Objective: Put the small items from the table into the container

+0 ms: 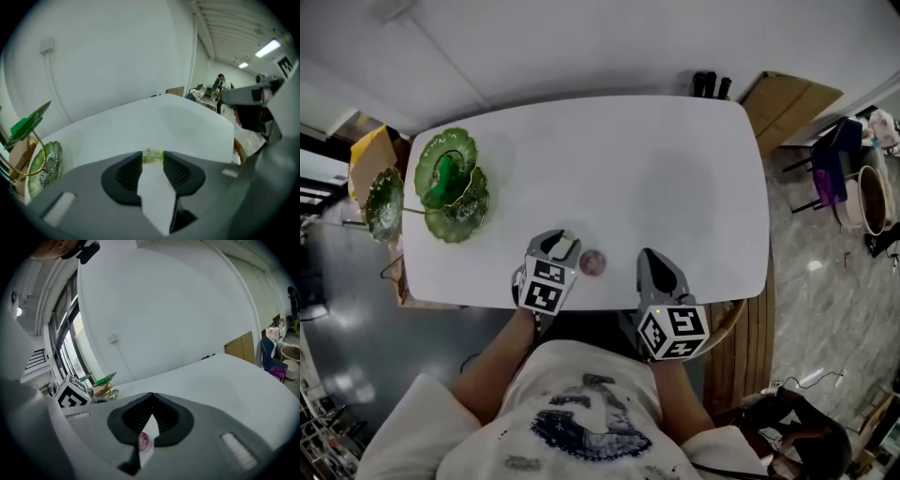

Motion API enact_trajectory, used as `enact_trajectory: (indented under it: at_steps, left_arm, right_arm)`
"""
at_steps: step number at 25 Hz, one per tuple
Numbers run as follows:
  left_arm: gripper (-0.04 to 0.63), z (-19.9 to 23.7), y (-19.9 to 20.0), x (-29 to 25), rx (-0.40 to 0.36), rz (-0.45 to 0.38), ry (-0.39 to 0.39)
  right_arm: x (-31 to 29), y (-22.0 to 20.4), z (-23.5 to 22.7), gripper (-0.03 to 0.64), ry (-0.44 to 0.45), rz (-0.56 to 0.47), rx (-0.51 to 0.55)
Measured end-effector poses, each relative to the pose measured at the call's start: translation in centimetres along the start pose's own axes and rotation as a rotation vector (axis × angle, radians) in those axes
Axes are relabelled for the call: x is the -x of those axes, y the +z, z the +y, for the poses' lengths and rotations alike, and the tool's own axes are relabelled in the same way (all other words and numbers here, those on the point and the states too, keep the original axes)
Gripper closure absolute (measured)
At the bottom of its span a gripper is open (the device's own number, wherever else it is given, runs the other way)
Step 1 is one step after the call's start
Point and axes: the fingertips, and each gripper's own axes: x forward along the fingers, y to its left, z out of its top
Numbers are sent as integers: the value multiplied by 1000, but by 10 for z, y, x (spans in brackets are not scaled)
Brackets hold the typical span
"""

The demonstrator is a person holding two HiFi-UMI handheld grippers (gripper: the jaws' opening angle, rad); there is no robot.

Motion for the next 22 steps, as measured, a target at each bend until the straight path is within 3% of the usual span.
enact_trajectory:
  at_steps: [11, 22]
  left_arm:
    - [462, 40, 11, 74, 64, -104, 118]
    - [462, 127, 22, 125, 126, -160, 224]
  right_arm:
    - [-9, 21, 68, 619, 125, -39, 61]
    - [-62, 40, 139, 620, 227, -8, 110]
